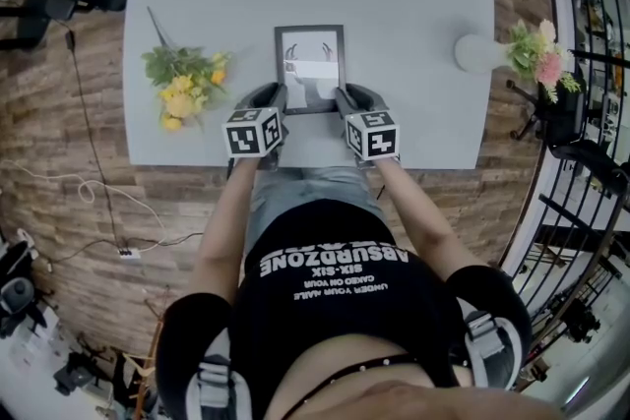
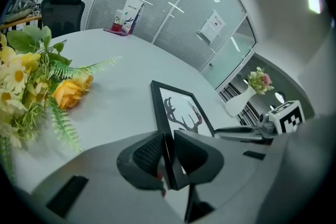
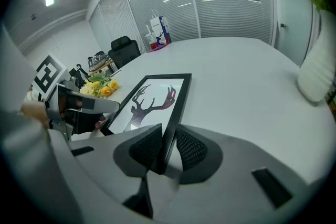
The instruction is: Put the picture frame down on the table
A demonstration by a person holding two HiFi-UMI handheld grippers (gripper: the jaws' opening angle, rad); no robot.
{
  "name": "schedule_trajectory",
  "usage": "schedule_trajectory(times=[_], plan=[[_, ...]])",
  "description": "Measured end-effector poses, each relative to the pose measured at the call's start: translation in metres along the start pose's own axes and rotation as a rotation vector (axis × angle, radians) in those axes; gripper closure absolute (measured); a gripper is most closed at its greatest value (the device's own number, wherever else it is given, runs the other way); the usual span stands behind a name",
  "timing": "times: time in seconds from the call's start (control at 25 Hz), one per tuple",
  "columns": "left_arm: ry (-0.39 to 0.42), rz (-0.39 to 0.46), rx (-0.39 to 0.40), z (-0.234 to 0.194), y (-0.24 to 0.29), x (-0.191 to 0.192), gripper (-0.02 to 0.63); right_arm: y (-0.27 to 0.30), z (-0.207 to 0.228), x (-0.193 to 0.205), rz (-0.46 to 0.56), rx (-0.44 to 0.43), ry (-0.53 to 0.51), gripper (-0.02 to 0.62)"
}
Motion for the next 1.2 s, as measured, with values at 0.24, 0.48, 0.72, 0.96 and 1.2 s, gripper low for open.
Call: schedule_trajectory(times=[0.24,0.48,0.72,0.96,1.2], plan=[[0.05,-0.01,-0.015,0.0,-0.003,-0.003,0.528,-0.001,0.001,0.0,-0.008,-0.018,-0.018,0.492],[0.07,0.045,-0.013,0.001,-0.018,-0.022,0.528,-0.015,0.005,-0.015,0.067,0.043,-0.054,0.532],[0.124,0.06,0.052,0.026,-0.034,-0.034,0.531,-0.045,-0.006,-0.049,0.211,0.02,-0.083,0.579],[0.196,0.124,0.072,0.052,-0.064,-0.046,0.58,-0.075,-0.029,-0.073,0.327,-0.013,-0.122,0.58],[0.218,0.205,0.087,0.068,-0.093,-0.048,0.591,-0.1,-0.047,-0.081,0.393,-0.049,-0.143,0.58]])
Point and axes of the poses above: the fingertips, and each gripper's own axes: y forward along the fingers, z to its right, x out of its underside, the point moved 1 cm from there along -y, backward along the fingers
